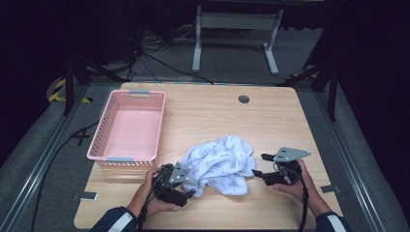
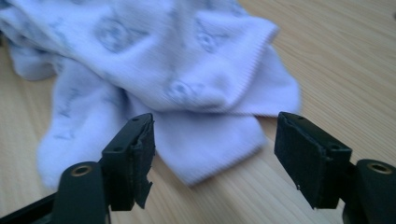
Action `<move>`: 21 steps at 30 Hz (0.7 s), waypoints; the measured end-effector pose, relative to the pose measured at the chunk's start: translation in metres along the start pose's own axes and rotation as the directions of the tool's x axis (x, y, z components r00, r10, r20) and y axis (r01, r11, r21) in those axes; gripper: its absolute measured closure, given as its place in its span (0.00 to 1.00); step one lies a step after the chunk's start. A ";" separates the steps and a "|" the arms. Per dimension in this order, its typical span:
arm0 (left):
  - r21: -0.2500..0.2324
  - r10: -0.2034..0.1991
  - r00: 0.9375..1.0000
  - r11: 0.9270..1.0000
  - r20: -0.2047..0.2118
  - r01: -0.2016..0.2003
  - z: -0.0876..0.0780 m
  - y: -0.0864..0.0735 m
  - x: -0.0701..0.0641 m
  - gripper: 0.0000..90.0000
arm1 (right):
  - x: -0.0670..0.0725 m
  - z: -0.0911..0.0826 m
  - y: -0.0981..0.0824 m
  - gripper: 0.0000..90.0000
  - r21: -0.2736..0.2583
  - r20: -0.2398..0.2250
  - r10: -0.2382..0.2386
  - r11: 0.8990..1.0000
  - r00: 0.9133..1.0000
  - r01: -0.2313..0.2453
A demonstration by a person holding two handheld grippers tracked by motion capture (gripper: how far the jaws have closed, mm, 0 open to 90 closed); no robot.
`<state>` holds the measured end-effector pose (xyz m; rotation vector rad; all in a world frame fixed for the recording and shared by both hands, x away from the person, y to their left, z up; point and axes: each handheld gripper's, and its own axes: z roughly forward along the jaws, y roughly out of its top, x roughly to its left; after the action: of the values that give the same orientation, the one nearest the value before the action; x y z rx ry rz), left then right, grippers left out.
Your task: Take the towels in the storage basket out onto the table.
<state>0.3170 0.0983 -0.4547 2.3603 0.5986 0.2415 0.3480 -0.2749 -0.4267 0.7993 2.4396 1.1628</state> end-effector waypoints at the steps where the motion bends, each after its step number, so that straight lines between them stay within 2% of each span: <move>1: 0.016 0.006 1.000 1.000 -0.006 -0.006 0.005 -0.001 0.000 0.24 | 0.009 0.009 0.008 0.32 -0.005 -0.033 -0.042 0.999 0.999 0.042; 2: 0.016 0.006 1.000 1.000 -0.006 -0.006 0.005 -0.001 0.000 0.25 | 0.009 0.009 0.008 0.32 -0.005 -0.033 -0.042 0.999 0.999 0.042; 4: 0.019 -0.011 1.000 1.000 0.001 0.011 0.012 -0.001 0.000 0.26 | 0.016 0.017 0.015 0.31 -0.002 -0.058 -0.071 0.997 0.996 0.071; 5: 0.019 0.005 1.000 1.000 -0.004 -0.005 0.015 0.000 0.000 0.26 | 0.019 0.021 0.020 0.30 -0.002 -0.073 -0.085 0.996 0.994 0.085; 6: 0.009 0.008 1.000 1.000 0.004 -0.008 0.019 0.002 0.000 0.28 | 0.026 0.033 0.027 0.32 0.009 -0.083 -0.133 0.991 0.988 0.134; 7: 0.001 0.003 1.000 1.000 0.005 -0.003 0.020 0.003 0.001 0.29 | 0.027 0.037 0.029 0.33 0.017 -0.077 -0.147 0.989 0.986 0.149; 9: -0.007 -0.001 1.000 1.000 0.001 0.001 0.021 0.003 0.002 0.35 | 0.028 0.042 0.031 0.36 0.019 -0.085 -0.151 0.988 0.985 0.153; 10: -0.021 -0.013 1.000 1.000 -0.010 0.012 0.022 0.004 0.003 0.39 | 0.029 0.051 0.032 0.46 0.034 -0.093 -0.173 0.984 0.981 0.176; 12: -0.019 0.002 1.000 1.000 -0.013 -0.002 0.020 0.004 0.005 0.45 | 0.030 0.057 0.033 0.56 0.057 -0.066 -0.181 0.981 0.981 0.185; 13: -0.012 0.008 1.000 1.000 -0.021 -0.008 0.018 0.004 0.007 0.51 | 0.029 0.059 0.033 0.63 0.059 -0.056 -0.185 0.980 0.981 0.188; 14: -0.015 -0.002 1.000 1.000 -0.020 0.001 0.018 0.003 0.008 0.61 | 0.028 0.058 0.033 0.72 0.057 -0.051 -0.189 0.980 0.981 0.192; 16: 0.004 0.024 0.999 1.000 -0.042 -0.024 0.014 0.003 0.011 0.72 | 0.027 0.055 0.034 0.82 0.044 -0.045 -0.193 0.980 0.980 0.195; 17: 0.003 0.021 0.999 1.000 -0.045 -0.021 0.013 0.003 0.012 0.77 | 0.026 0.050 0.035 0.85 0.031 -0.036 -0.193 0.981 0.981 0.194; 20: -0.014 0.024 0.998 1.000 -0.061 -0.025 0.003 0.004 0.013 0.81 | 0.023 0.036 0.037 0.87 0.007 -0.010 -0.191 0.981 0.981 0.191; 21: -0.020 0.032 0.997 0.999 -0.065 -0.033 0.000 0.005 0.014 0.82 | 0.020 0.029 0.038 0.87 -0.009 -0.008 -0.172 0.985 0.985 0.172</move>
<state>0.3308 0.1016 -0.4509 2.3513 0.5859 0.3386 0.3601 -0.2253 -0.4158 0.5688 2.4532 1.1123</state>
